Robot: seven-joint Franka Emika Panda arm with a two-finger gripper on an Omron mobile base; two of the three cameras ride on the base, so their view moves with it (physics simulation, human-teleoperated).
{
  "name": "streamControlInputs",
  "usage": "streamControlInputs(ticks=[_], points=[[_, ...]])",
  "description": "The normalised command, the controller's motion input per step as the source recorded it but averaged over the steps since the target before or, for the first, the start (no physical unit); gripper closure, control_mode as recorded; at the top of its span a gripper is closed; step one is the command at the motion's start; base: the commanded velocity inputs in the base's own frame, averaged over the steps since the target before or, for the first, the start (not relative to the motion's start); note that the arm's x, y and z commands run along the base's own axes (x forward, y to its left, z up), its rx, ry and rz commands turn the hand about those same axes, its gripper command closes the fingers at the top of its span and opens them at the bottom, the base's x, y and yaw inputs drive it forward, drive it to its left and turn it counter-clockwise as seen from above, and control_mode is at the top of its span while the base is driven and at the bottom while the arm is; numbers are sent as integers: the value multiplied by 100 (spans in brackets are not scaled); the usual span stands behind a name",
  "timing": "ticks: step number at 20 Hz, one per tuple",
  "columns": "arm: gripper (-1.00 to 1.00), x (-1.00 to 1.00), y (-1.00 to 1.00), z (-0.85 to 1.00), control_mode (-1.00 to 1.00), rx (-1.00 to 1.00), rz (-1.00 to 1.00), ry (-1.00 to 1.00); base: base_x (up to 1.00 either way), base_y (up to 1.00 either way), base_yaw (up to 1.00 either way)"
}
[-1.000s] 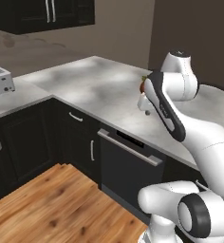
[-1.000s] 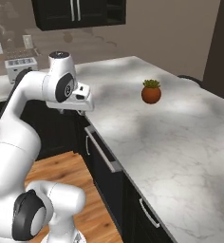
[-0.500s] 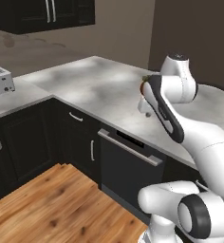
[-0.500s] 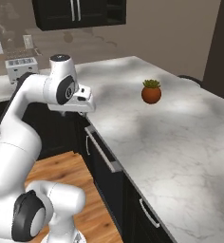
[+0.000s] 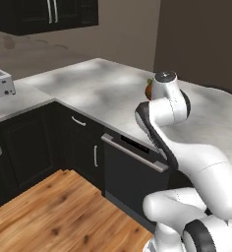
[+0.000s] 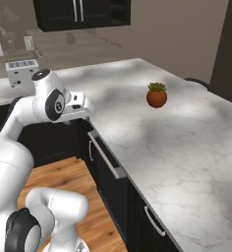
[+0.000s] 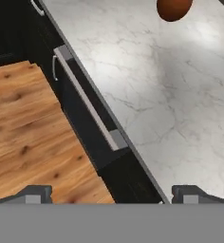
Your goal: Open the dishwasher door and pull out the top rack.
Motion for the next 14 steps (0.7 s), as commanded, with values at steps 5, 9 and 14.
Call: streamControlInputs(ticks=[5,9,14], points=[[-100,9,6,-28,-100,-21,0,-9,0,0,0],[-100,3,19,-38,-100,-21,1,-4,0,0,0],[-100,0,39,-43,-100,-21,2,-1,0,0,0]])
